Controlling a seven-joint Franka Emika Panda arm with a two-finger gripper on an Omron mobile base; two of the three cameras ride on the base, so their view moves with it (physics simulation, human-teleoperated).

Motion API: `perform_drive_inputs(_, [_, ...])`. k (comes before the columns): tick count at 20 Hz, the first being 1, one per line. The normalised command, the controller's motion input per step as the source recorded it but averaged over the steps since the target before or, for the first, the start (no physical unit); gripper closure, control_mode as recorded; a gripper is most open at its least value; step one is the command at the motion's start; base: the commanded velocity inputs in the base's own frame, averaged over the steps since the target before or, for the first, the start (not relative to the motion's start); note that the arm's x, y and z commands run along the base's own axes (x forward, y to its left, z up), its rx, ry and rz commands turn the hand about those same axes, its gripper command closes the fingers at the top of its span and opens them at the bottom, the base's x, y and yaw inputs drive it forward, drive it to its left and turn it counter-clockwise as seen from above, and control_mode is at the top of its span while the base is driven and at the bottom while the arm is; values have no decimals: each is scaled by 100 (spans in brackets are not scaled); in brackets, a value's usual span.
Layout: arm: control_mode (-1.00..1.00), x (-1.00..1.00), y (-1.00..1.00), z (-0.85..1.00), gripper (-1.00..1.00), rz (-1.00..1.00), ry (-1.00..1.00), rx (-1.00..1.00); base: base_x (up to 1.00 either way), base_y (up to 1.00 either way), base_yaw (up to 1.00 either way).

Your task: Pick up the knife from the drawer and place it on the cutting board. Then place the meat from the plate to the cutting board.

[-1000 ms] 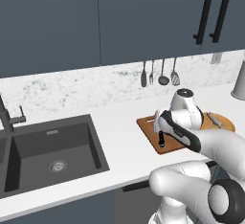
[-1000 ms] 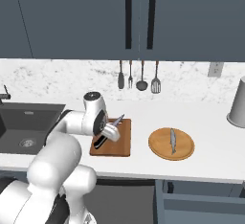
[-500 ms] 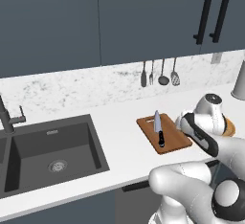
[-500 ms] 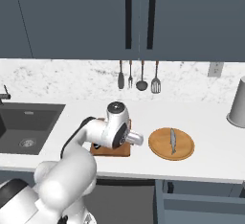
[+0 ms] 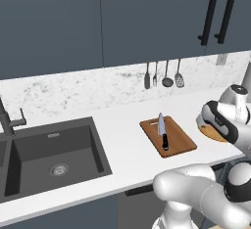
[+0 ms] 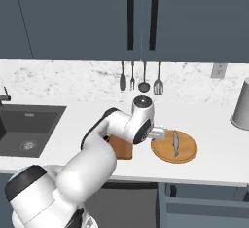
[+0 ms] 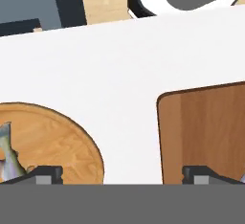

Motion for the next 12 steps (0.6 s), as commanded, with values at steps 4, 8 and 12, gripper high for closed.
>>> perform_drive_inputs(4, [-100,69,-35,0,-100,4,17,-4,0,0,0])
perform_drive_inputs(8, [-100,57,-54,-10,-100,2,8,0,0,0,0])
perform_drive_inputs(12, [-100,14,-68,-19,-100,0,0,0,0,0,0])
